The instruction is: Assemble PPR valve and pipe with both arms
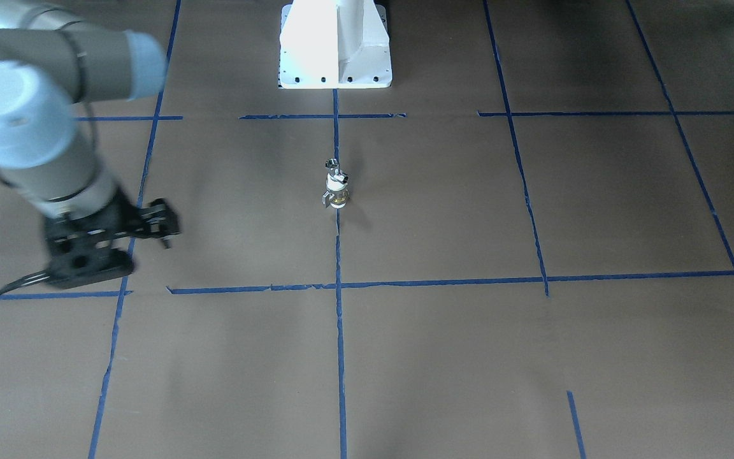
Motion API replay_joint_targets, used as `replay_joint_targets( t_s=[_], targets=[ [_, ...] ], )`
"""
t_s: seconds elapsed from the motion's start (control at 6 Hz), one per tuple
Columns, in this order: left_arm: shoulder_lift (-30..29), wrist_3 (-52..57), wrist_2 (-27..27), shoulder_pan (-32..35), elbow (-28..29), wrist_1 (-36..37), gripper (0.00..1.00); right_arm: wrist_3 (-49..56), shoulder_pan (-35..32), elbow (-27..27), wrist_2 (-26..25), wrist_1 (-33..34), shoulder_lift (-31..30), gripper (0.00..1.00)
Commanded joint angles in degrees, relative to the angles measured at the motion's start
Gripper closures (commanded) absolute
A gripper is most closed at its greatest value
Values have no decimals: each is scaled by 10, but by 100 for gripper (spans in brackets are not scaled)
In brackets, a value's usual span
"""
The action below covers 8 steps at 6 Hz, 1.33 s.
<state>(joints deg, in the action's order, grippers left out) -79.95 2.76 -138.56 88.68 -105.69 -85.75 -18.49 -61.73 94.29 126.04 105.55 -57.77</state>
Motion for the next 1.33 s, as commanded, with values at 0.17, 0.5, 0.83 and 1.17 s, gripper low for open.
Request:
replay_joint_targets(
  t_s=[0.17,0.5,0.83,1.17],
  targets=[
    [6,1,6,-1,17,-1,0,223,-171,11,56,-72,-215,0],
    [7,1,0,-1,22,1,0,231,-245,15,61,-111,-314,0],
    [8,3,6,1,5,2,0,223,-248,24,61,-173,-369,0],
    [8,4,6,0,6,3,0,222,-247,21,62,-174,-371,0]
  ],
)
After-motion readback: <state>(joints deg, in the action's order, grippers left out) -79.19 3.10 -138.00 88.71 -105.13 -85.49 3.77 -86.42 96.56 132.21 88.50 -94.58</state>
